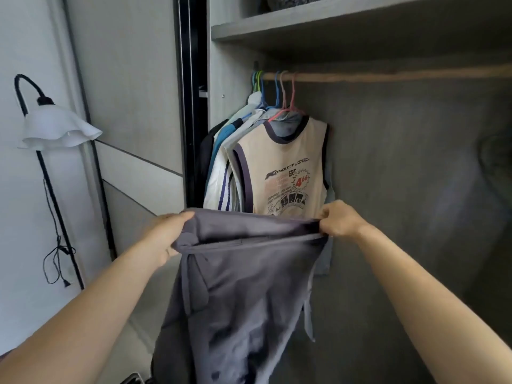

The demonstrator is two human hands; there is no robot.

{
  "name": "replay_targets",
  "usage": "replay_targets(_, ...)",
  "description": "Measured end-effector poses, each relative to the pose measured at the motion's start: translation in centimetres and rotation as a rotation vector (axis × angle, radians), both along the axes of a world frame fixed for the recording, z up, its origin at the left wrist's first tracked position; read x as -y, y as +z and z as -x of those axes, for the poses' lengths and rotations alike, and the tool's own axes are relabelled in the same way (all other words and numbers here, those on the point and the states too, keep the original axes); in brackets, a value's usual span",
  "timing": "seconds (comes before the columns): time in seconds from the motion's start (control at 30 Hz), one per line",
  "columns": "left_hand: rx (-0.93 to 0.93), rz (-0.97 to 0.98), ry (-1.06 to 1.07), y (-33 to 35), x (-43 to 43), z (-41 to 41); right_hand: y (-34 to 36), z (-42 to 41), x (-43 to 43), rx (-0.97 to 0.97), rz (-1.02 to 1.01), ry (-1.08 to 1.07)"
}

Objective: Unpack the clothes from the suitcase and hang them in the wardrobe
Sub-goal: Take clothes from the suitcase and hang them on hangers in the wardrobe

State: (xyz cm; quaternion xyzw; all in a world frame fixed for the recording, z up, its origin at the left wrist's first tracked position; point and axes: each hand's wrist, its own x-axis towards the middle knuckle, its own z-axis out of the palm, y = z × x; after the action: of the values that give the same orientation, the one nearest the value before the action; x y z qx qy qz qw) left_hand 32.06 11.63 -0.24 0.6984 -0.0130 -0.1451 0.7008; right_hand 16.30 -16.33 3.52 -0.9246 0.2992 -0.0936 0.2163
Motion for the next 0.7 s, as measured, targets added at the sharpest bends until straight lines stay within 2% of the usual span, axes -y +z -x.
replay_targets(0.07,-0.039,-0.040,-0.058,-0.8,1.9,0.5,-0.3,1.0,0.4,-0.209,-0.024,0.024)
replay_targets(0.1,-0.020,-0.042,-0.064,-0.3,3.2,0.6,0.0,1.5,1.0,-0.234,-0.032,0.015)
replay_targets(0.2,0.020,0.004,-0.094,2.2,6.1,1.0,1.6,2.3,2.7,-0.153,-0.003,-0.033)
replay_targets(0.33,0.027,0.179,-0.209,6.6,10.8,2.9,4.7,3.7,4.1,-0.187,-0.003,-0.051)
replay_targets(0.43,0.038,0.236,-0.223,8.9,14.5,3.9,8.4,5.2,5.3,-0.125,0.053,-0.122)
replay_targets(0.5,0.041,0.248,-0.262,9.9,16.8,4.6,11.2,6.7,6.0,-0.048,0.181,-0.203)
replay_targets(0.57,0.053,0.225,-0.281,10.1,18.6,4.9,13.5,8.3,6.9,-0.019,0.442,-0.353)
replay_targets(0.7,0.075,0.139,-0.282,9.8,20.0,5.6,16.3,11.3,9.2,-0.134,0.870,-0.611)
